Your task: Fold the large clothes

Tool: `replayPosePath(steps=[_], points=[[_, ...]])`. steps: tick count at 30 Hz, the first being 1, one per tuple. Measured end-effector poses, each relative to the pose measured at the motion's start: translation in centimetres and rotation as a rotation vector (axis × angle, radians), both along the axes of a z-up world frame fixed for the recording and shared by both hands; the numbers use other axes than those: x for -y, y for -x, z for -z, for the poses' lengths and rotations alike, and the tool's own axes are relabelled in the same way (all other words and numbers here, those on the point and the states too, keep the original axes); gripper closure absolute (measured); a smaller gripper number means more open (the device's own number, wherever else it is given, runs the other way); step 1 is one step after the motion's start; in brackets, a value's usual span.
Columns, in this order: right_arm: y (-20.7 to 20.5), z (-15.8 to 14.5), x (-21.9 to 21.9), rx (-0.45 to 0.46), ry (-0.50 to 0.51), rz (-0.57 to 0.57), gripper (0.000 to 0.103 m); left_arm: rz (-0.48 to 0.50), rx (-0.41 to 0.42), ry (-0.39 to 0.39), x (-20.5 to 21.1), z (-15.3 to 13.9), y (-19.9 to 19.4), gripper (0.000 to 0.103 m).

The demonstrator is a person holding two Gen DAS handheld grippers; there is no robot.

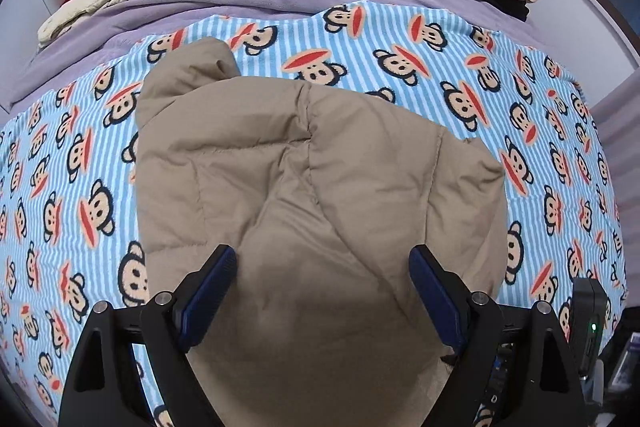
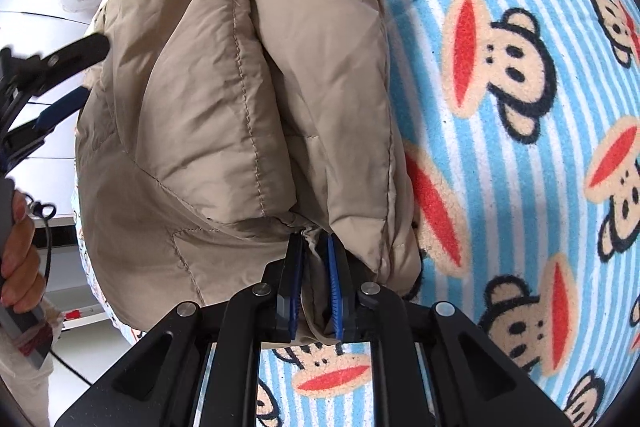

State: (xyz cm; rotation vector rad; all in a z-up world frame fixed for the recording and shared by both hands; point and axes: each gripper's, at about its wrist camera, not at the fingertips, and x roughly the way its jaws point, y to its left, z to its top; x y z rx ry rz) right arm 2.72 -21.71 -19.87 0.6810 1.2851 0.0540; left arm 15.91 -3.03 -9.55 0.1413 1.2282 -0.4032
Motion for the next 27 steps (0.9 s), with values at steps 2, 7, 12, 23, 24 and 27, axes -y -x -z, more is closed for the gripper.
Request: replayPosePath(steps=[2, 7, 12, 23, 24, 27], points=[[-0.2, -0.1, -0.2, -0.006, 0.004, 0.001, 0.089, -0.013, -0.003, 0.002, -1.1, -0.4, 0.9, 0.015], [-0.4, -1.4, -1.4, -0.018, 0.013, 0.0, 0.089, -0.035, -0.002, 0.011, -4.0, -1.2, 3.8, 0.015], [0.3, -3.3, -1.6, -0.011, 0.017, -0.002, 0.085, -0.041, -0.028, 0.003, -6.5, -1.3, 6.9, 0.015], [2.8, -8.1, -3.8, 0.028, 0.064, -0.045, 0.051, -0.072, -0.021, -0.038, -9.1, -2.2, 11.8, 0.0], [3.0, -8.3, -4.0, 0.025, 0.066, -0.045, 0.05, -0.084, -0.017, -0.035, -9.3, -2.5, 12.0, 0.0], [3.4, -9.2, -4.3, 0.027, 0.082, -0.049, 0.044, -0.133, 0.057, -0.056, -10.0, -4.0, 12.6, 0.0]])
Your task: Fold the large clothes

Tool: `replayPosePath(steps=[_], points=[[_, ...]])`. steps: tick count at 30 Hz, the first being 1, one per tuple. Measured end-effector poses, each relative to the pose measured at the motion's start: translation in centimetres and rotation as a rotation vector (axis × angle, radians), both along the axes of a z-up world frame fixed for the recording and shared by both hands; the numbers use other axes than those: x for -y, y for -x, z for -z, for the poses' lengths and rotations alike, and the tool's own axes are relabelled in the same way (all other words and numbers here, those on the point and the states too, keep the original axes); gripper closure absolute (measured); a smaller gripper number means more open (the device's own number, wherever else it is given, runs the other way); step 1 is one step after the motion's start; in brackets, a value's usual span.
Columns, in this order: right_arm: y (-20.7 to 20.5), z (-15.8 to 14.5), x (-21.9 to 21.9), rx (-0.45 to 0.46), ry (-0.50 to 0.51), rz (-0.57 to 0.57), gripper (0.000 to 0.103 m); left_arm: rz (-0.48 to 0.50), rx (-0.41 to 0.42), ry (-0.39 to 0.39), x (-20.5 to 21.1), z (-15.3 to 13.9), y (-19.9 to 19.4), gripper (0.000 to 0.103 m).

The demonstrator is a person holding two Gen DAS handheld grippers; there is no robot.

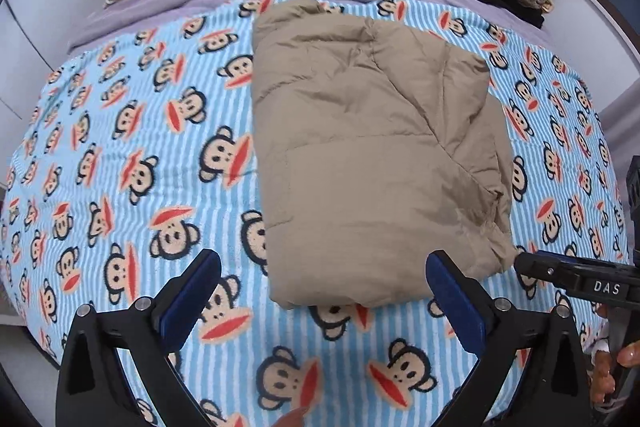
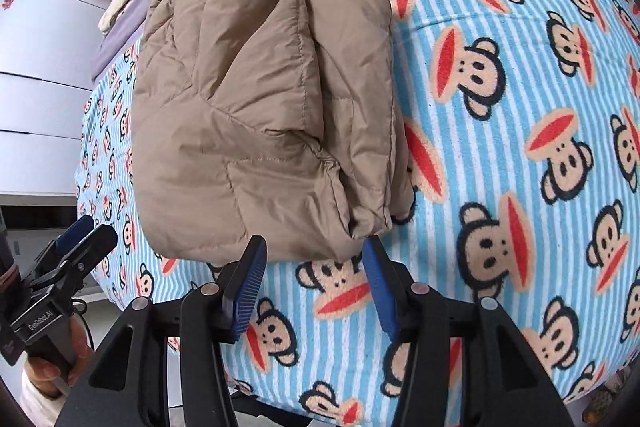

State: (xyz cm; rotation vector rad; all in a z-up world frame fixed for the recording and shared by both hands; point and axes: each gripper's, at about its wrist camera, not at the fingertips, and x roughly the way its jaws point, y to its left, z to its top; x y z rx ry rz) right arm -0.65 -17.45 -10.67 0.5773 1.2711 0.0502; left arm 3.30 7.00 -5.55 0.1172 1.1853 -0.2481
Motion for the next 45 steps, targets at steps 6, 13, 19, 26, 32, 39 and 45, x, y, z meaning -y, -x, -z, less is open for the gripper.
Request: replayPosePath(steps=[6, 13, 19, 26, 32, 39, 45], points=[[1.7, -3.2, -1.1, 0.056, 0.164, -0.02, 0.018, -0.049, 0.048, 0.036, -1.2, -2.3, 0.0, 0.0], [2.4, -7.2, -1.1, 0.168, 0.25, 0.036, 0.0, -0.07, 0.082, 0.002, -1.6, -4.2, 0.7, 0.0], [2.7, -10.5, -1.4, 0.215, 0.281, 0.064, 0.0, -0.081, 0.108, 0.031, -1.9, -6.8, 1.0, 0.0], [3.3, -14.6, -1.7, 0.287, 0.336, 0.089, 0.0, -0.101, 0.132, 0.03, -2.0, -9.4, 1.4, 0.0], [3.5, -15.7, -2.1, 0.313, 0.353, 0.089, 0.0, -0.107, 0.145, 0.026, -1.9, -10.6, 1.8, 0.0], [3.6, -15.8, -2.0, 0.314, 0.353, 0.094, 0.0, -0.113, 0.147, 0.025, -1.9, -11.1, 1.9, 0.0], [3.7, -15.8, -2.1, 0.314, 0.355, 0.096, 0.0, -0.119, 0.142, 0.024, -1.8, -11.2, 2.0, 0.0]])
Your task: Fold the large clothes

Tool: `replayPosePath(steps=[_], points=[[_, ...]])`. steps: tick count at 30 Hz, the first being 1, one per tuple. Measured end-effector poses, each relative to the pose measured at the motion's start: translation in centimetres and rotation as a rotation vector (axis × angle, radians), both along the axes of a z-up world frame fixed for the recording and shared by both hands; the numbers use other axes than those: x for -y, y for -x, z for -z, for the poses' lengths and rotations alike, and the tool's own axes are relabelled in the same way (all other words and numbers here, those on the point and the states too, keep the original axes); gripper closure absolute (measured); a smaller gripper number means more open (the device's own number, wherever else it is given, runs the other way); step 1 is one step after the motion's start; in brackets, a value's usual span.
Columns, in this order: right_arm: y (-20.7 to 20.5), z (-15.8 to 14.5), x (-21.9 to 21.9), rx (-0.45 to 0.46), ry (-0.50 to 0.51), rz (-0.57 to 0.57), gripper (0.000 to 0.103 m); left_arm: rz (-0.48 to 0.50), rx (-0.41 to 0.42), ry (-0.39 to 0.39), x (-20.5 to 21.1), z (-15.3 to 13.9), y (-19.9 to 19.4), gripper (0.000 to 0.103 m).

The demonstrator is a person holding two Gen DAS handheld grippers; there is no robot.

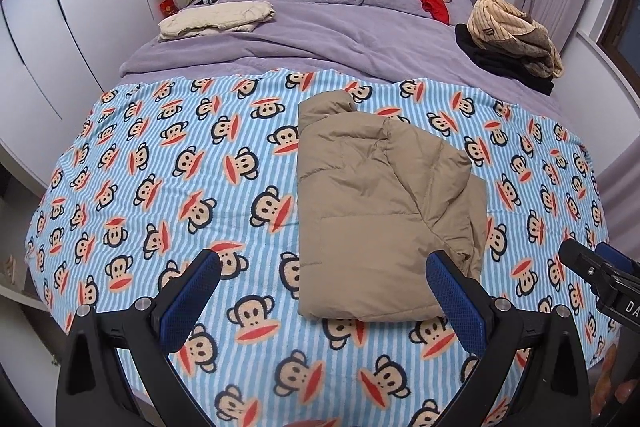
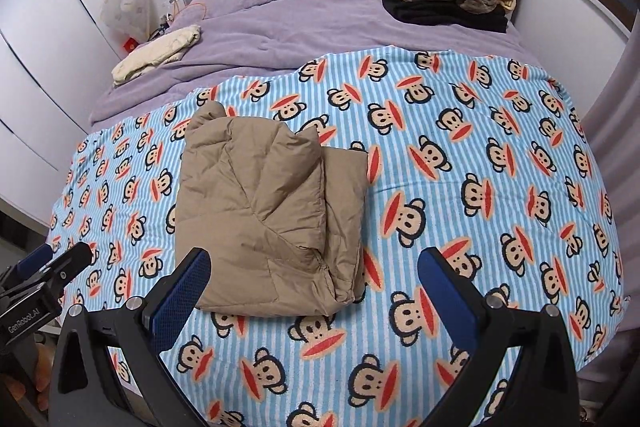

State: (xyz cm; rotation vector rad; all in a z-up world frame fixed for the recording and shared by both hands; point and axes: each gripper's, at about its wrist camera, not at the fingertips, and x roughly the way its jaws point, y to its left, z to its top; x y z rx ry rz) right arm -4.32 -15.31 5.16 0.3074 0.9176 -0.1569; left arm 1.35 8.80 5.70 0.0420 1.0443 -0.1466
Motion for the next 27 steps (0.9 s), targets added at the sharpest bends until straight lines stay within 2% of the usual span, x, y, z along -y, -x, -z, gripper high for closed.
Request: replayPosePath(steps=[27], points=[[-0.05, -0.01, -0.21, -0.001, -0.002, 0.001, 0.0, 0.001, -0.012, -0.009, -0.21, 0.67, -0.56, 0.0]])
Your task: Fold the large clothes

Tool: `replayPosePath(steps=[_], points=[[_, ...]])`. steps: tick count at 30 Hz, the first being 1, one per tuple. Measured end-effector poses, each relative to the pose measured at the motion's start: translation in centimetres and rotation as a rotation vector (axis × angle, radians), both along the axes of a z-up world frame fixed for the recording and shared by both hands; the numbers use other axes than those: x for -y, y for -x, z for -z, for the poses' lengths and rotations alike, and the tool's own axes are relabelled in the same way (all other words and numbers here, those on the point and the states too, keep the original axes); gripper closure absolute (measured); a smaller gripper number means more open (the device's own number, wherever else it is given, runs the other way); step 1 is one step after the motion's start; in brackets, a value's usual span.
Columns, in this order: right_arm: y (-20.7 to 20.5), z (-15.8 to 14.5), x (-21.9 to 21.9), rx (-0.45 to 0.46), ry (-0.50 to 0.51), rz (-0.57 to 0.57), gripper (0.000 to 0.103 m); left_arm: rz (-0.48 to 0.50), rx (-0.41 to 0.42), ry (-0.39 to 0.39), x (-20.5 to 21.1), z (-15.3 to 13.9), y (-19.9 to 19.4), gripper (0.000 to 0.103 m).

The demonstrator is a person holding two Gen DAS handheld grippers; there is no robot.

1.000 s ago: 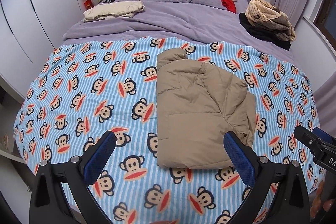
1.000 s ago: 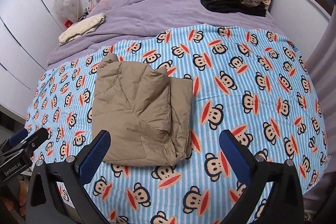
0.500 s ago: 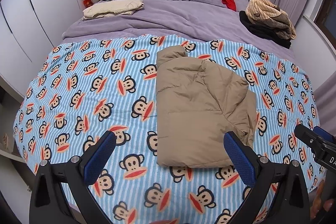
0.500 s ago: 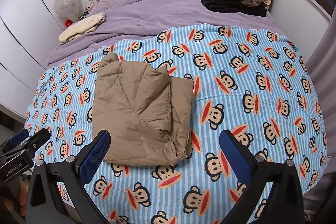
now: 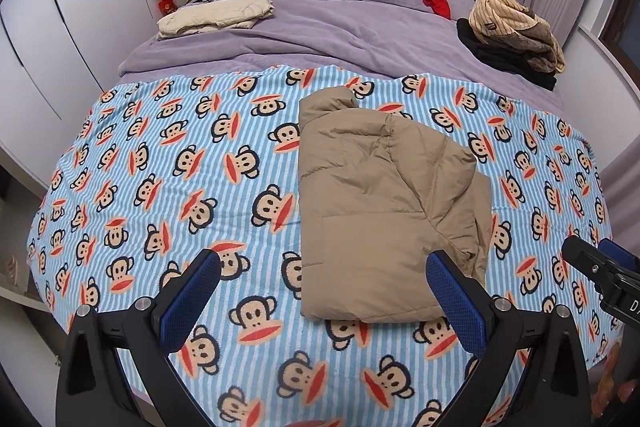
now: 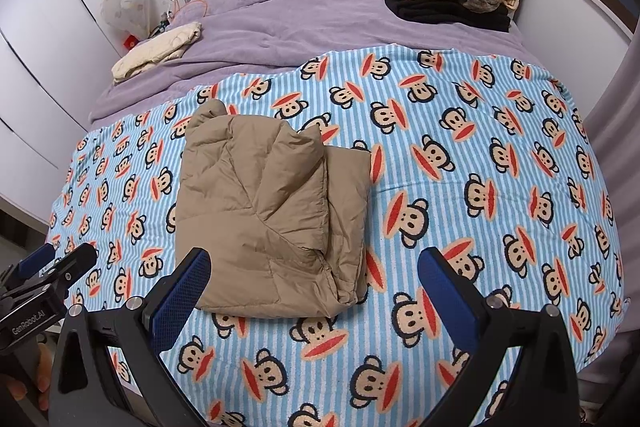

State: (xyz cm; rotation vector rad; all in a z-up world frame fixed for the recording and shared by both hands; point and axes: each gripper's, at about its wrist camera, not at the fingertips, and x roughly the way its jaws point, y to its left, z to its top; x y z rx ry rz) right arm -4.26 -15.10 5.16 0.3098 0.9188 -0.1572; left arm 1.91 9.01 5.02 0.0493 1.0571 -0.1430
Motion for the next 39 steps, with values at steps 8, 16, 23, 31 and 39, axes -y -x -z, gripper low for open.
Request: replayPosePath(steps=[8, 16, 23, 31, 39], points=[[-0.04, -0.04, 0.08, -0.002, 0.0, -0.001, 0.0, 0.002, -0.001, -0.002, -0.05, 0.15, -0.07, 0.0], [-0.07, -0.07, 0.22, -0.003, -0.001, -0.001, 0.0, 0.001, -0.001, -0.003, 0.04, 0.17, -0.08, 0.0], [-0.07, -0.11, 0.21, -0.002, 0.001, -0.003, 0.0, 0.002, 0.0, -0.003, 0.03, 0.15, -0.13, 0.0], [-0.1, -0.12, 0.27, -0.003, -0.001, -0.003, 0.0, 0.002, 0.001, -0.005, 0.08, 0.1, -0.09, 0.0], [-0.09, -0.13, 0.32, -0.004, -0.001, -0.004, 0.0, 0.004, 0.001, -0.006, 0.01, 0.16, -0.26, 0.0]])
